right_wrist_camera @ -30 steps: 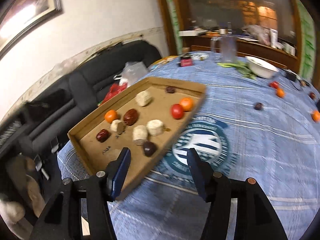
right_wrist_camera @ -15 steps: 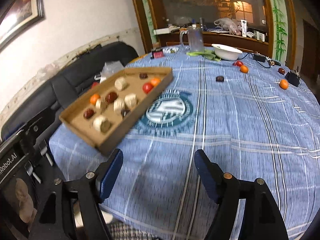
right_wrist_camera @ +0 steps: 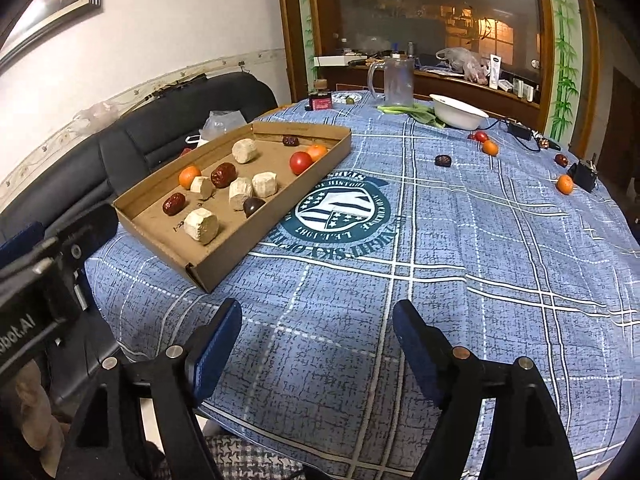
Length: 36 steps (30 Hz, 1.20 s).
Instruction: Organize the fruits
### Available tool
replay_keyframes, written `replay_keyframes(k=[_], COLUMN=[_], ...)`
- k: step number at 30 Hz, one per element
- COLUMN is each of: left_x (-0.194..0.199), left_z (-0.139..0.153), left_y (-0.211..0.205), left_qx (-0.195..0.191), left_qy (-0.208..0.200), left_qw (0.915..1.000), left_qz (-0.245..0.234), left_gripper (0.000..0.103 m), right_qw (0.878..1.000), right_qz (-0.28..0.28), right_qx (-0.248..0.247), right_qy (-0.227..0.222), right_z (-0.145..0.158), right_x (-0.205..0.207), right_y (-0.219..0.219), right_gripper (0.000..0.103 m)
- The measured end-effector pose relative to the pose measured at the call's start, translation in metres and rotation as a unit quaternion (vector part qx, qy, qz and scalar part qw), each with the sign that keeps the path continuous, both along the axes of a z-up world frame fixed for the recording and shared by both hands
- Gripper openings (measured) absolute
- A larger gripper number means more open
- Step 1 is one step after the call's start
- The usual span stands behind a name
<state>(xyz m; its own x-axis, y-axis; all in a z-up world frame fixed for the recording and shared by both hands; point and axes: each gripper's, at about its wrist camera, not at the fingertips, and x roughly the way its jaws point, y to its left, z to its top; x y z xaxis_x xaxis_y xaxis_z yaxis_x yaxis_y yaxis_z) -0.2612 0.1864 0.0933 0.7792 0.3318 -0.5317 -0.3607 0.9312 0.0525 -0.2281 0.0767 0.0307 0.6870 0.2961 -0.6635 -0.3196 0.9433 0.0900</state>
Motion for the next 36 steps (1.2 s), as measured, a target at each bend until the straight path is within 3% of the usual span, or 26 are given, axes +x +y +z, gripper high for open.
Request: replay_keyframes(k=[36], left_x=[0.01], left_z=[-0.015], left_y=[0.006], left_qx=[-0.022], left_qy=[0.046], left_qw=[0.9987], left_qz=[0.0], left_gripper=[0.103], right_qw=[1.0], right_qz=[-0.012], right_qx=[-0.001], right_qy=[-0.008], right_z=[0.004], right_x=[0.004], right_y=[-0.004], right_gripper=[0.086])
